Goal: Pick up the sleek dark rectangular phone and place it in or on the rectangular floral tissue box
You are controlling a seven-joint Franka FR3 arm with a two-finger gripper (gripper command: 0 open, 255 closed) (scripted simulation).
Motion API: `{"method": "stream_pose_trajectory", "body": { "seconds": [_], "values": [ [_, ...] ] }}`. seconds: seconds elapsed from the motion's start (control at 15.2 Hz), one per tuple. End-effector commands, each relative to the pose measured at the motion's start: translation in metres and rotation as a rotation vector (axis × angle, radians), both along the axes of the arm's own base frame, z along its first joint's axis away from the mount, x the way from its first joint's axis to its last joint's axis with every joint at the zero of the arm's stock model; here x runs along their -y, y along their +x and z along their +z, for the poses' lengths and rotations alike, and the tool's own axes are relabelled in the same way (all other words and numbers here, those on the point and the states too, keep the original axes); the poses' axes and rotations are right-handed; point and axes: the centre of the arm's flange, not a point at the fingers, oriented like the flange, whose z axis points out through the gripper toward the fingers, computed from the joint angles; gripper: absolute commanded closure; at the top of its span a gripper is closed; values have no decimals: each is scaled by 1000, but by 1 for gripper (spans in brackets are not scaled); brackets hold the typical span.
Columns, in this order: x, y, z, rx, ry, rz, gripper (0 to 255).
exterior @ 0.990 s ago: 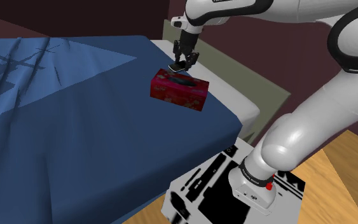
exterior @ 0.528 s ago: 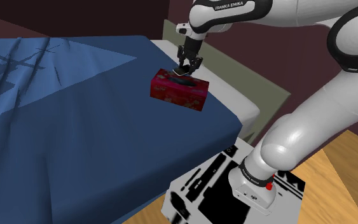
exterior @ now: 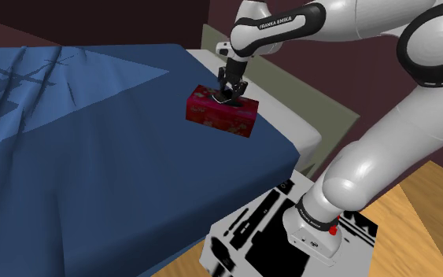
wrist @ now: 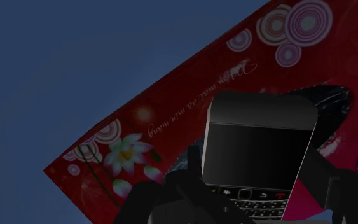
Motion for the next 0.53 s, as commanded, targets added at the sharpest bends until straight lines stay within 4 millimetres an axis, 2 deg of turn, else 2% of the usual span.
{"method": "stream_pose_trajectory", "body": {
  "seconds": [0.0, 0.46],
  "values": [
    [0, 0, -7, 1, 0, 0, 255],
    [0, 0, -7, 1, 0, 0, 255]
  ]
}}
